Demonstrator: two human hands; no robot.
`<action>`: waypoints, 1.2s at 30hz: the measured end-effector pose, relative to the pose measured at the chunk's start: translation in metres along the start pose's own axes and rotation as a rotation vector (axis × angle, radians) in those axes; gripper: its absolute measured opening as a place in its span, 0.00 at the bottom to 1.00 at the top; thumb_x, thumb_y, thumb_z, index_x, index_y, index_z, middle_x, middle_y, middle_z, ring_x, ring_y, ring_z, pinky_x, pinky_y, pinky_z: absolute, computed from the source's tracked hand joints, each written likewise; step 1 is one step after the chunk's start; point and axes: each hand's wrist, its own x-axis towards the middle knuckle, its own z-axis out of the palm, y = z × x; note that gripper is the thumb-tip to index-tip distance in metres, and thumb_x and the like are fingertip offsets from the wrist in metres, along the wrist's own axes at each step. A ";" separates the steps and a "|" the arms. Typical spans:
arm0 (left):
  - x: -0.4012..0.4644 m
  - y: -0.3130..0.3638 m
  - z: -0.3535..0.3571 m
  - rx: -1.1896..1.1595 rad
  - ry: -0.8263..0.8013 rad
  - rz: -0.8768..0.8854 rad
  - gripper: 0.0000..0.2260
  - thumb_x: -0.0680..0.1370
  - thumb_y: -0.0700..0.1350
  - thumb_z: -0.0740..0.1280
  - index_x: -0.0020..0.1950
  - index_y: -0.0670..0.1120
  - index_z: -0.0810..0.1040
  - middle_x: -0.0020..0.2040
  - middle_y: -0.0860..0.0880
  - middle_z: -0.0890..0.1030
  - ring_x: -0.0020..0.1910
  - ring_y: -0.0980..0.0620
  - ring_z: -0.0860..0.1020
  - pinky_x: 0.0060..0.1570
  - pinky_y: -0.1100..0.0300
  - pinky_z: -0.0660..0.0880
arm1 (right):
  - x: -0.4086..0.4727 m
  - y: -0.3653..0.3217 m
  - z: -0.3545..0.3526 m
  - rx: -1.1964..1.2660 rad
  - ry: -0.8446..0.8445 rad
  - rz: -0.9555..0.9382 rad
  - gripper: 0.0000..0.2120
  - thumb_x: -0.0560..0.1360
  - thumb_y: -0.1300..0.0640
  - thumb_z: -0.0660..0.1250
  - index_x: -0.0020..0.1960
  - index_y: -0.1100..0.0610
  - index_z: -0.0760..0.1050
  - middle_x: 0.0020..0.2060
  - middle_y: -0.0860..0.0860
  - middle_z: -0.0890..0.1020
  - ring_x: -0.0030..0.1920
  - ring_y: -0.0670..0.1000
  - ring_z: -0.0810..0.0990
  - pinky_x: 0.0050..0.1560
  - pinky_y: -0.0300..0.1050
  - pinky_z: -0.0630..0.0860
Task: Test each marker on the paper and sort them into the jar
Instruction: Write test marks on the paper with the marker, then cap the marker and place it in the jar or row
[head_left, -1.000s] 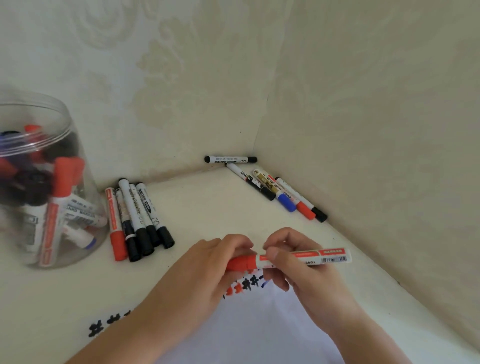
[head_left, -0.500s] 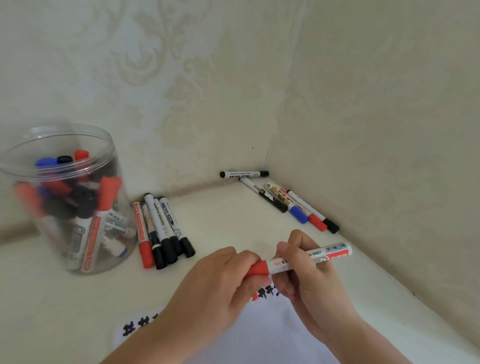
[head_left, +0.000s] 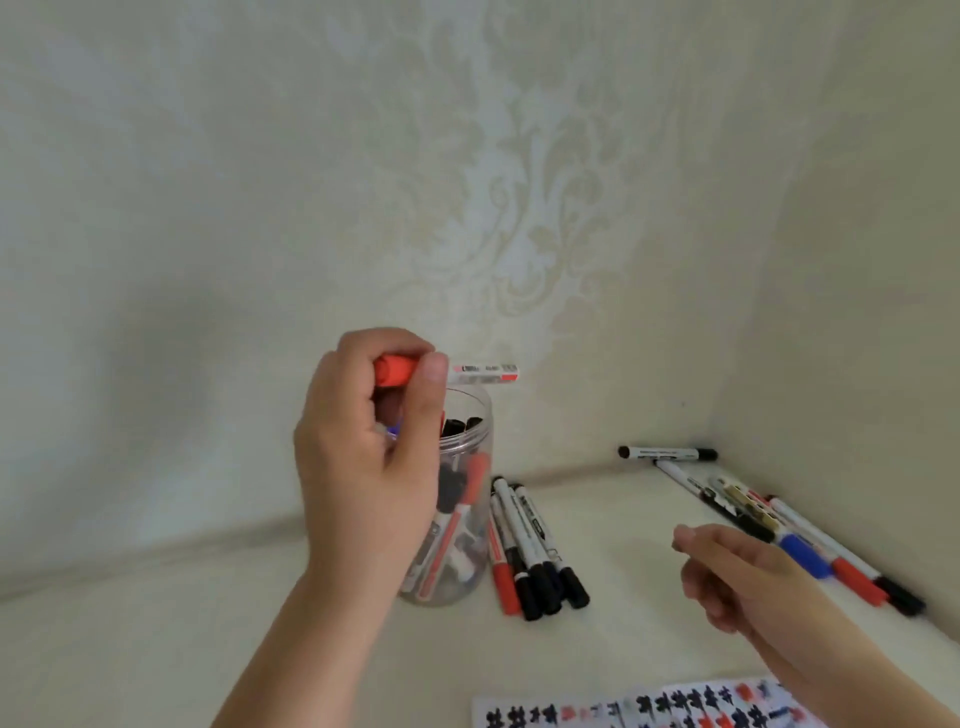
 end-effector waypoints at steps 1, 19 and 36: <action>0.009 -0.002 -0.007 0.101 0.013 0.043 0.02 0.77 0.50 0.60 0.45 0.54 0.71 0.38 0.57 0.74 0.35 0.57 0.71 0.36 0.67 0.68 | 0.005 0.000 0.005 -0.012 0.015 -0.012 0.15 0.69 0.51 0.69 0.43 0.64 0.77 0.25 0.54 0.77 0.25 0.49 0.65 0.28 0.42 0.61; 0.011 -0.033 0.016 0.726 -0.481 0.090 0.17 0.78 0.49 0.52 0.50 0.45 0.79 0.49 0.46 0.76 0.50 0.46 0.69 0.48 0.49 0.66 | 0.028 -0.002 0.017 -0.269 0.127 -0.214 0.08 0.75 0.50 0.66 0.40 0.52 0.77 0.28 0.47 0.81 0.23 0.38 0.70 0.30 0.36 0.69; -0.084 -0.081 0.241 0.435 -1.025 0.262 0.20 0.75 0.45 0.64 0.67 0.45 0.67 0.66 0.45 0.68 0.65 0.45 0.64 0.62 0.53 0.61 | 0.086 0.030 -0.093 -1.322 0.482 -0.218 0.18 0.74 0.50 0.63 0.61 0.54 0.71 0.57 0.54 0.73 0.58 0.56 0.69 0.55 0.48 0.67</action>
